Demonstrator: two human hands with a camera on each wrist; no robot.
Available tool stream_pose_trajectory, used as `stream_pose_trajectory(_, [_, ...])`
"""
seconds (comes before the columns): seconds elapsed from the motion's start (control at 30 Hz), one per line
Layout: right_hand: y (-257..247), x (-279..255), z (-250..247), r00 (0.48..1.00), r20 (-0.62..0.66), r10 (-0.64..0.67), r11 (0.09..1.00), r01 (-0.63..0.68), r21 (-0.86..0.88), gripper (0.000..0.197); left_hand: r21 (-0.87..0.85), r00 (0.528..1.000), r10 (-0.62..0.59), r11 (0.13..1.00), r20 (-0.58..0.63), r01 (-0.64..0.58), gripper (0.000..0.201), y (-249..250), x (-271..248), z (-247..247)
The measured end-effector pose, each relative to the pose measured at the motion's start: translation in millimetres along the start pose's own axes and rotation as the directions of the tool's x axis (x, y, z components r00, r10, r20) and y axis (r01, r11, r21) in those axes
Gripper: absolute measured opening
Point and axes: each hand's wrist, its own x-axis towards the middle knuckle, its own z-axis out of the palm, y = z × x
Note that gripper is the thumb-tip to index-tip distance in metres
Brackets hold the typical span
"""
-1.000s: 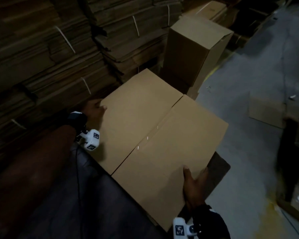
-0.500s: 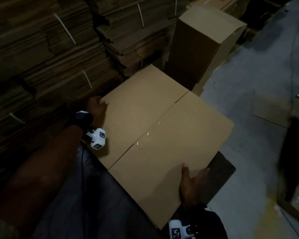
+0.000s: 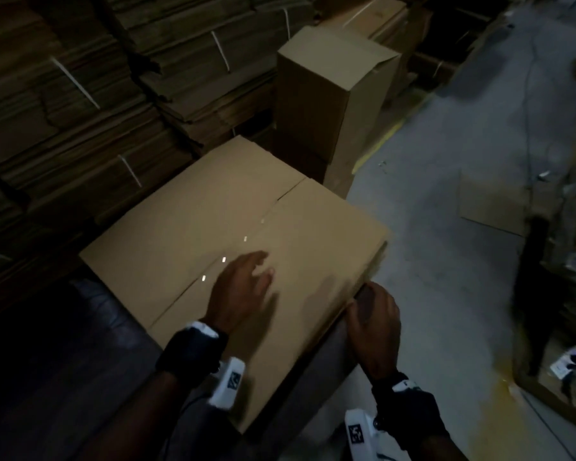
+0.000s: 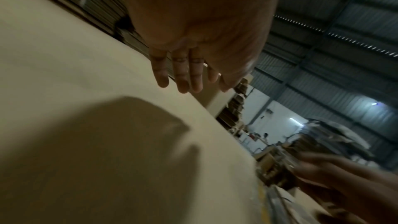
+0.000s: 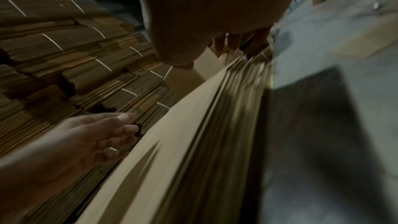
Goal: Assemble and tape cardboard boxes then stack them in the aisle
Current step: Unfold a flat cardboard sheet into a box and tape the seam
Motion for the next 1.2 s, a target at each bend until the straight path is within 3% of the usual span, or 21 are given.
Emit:
stream_pose_trajectory(0.3, [137.1, 48.2, -111.7, 0.988, -0.150, -0.036, 0.999, 0.039, 0.012, 0.039, -0.120, 1.000, -0.027, 0.992, -0.013, 0.025, 0.024, 163.7, -45.6, 190.8])
stream_pose_trajectory(0.5, [211.3, 105.4, -173.0, 0.985, -0.174, -0.018, 0.999, 0.024, 0.031, 0.035, -0.147, 0.996, -0.040, 0.988, 0.075, 0.051, 0.050, 248.7, -19.2, 278.0])
stream_pose_trajectory(0.73, [290.3, 229.3, -181.6, 0.993, -0.121, -0.010, 0.999, 0.016, 0.048, 0.037, -0.050, 0.985, -0.135, 0.989, 0.107, 0.141, 0.044, 260.1, 66.8, 362.9])
stream_pose_trajectory(0.87, [329.2, 304.4, -173.5, 1.000, -0.011, -0.005, 1.000, 0.005, 0.015, 0.039, -0.016, 0.966, -0.216, 0.975, 0.139, 0.221, 0.059, 259.9, 123.2, 413.2])
stream_pose_trajectory(1.03, [348.4, 390.5, -175.1, 0.989, 0.144, -0.031, 0.999, 0.037, -0.039, 0.044, -0.046, 0.941, -0.326, 0.943, 0.093, 0.331, 0.047, 266.7, 181.5, 446.1])
stream_pose_trajectory(1.2, [364.1, 470.0, -159.4, 0.947, 0.317, -0.056, 0.996, 0.075, -0.049, 0.047, -0.059, 0.888, -0.459, 0.886, 0.035, 0.460, 0.054, 254.3, 215.0, 474.9])
